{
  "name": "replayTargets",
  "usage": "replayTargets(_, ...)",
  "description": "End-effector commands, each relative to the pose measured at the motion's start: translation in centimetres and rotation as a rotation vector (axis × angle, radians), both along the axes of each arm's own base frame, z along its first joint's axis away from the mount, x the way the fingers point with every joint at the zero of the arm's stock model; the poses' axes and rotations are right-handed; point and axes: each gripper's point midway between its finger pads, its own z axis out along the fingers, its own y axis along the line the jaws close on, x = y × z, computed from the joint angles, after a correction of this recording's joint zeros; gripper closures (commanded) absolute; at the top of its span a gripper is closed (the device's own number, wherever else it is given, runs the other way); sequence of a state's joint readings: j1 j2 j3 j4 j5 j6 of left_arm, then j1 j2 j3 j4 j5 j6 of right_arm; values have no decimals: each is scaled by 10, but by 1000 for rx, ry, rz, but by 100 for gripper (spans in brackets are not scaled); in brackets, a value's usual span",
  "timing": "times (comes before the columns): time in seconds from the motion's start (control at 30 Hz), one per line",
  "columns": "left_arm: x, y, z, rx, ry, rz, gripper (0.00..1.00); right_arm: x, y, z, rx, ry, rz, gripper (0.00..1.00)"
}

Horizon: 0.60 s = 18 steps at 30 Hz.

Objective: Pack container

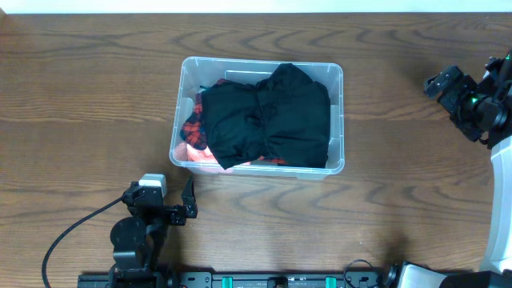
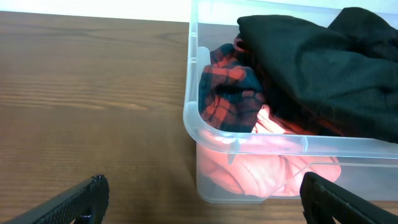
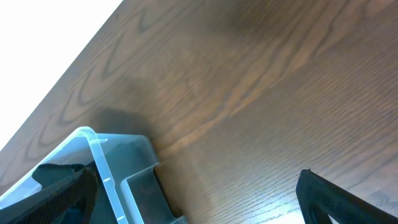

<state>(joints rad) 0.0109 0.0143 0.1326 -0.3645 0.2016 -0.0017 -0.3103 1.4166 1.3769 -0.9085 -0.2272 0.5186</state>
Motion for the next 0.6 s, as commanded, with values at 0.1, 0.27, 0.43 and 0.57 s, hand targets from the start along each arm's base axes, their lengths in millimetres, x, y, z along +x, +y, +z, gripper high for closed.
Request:
replayTargets(0.1,0,1,-11,12,24,5,2,-3,-1,6,-10,-14,-6,1)
replayTargets(0.27,0,1,-11,12,24,5,2,-12,34,41,-44,-114,85,1)
replayTargets(0.43,0,1,-11,12,24,5,2,-37,70,67,-278,-164,271,1)
replayTargets(0.57,0,1,-11,12,24,5,2,-54,83,86,-416,-217,344,1)
